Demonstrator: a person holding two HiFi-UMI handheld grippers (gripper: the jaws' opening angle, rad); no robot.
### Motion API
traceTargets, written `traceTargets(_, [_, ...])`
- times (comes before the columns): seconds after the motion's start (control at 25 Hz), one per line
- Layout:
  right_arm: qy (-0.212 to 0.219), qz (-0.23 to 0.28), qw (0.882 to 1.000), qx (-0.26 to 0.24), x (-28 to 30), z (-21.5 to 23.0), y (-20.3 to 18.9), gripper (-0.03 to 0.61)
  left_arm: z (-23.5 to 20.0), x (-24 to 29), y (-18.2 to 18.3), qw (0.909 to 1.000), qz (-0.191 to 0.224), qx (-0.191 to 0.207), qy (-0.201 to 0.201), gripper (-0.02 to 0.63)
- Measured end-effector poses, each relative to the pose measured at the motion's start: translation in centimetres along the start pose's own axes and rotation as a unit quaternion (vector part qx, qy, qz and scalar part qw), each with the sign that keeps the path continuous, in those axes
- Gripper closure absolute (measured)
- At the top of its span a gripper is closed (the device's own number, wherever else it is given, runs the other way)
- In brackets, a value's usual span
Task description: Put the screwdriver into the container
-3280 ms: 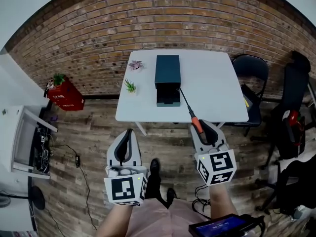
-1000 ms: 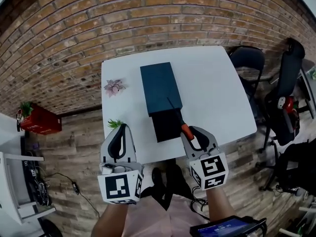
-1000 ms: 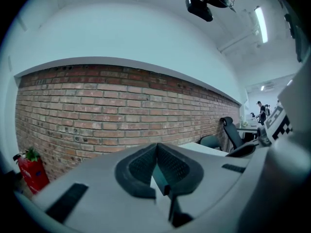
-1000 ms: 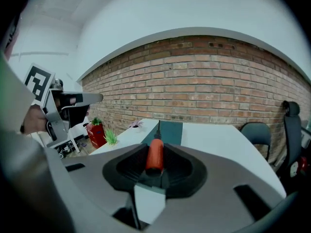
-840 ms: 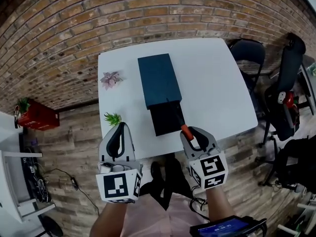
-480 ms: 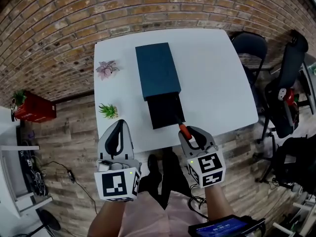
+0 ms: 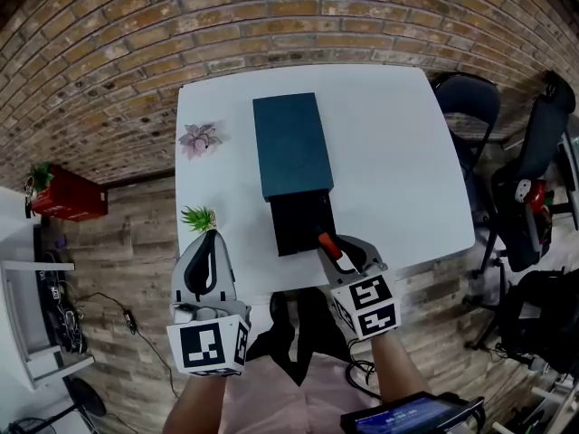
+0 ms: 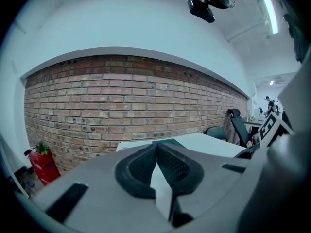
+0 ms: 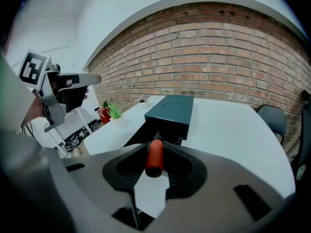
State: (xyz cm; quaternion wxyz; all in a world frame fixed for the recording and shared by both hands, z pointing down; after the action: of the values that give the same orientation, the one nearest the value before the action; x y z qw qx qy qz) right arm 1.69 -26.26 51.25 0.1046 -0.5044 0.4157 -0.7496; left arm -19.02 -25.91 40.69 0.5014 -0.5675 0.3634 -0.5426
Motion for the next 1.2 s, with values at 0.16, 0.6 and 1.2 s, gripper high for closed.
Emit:
traceTargets(0.16, [0.013,-0.024,1.0,-0.013,1.6,0.7,0.6,0.468,-0.5,0.8,0.8,0.9999,0.0,-0.001,0.016,0.601])
traceTargets(0.6, [0.054,-0.074,0.995,-0.047,5.7,1.0,1.5,0.466,-1.9,2.7,0.9,0.9987,-0.016,-0.003,0.048,0.601])
traceTargets(1.2, [0.041,-0.07,0.996,-0.048,6.3,1.1,2.2,0.445,-2.2,2.9,1.4,0.9993,-0.005,-0.005,0.036,0.601])
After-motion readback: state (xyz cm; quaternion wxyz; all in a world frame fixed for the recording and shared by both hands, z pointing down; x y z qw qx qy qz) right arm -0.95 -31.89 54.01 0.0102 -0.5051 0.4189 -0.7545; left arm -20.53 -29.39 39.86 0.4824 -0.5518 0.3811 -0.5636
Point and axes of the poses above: the fingertips, and each gripper's own axes: x forward along the fingers, z to its right, y out of its top, the point moved 4 cm from there along -x, backward along the fingers, and after that the axes turned 5 degrees about x, right-handed, at the moved point
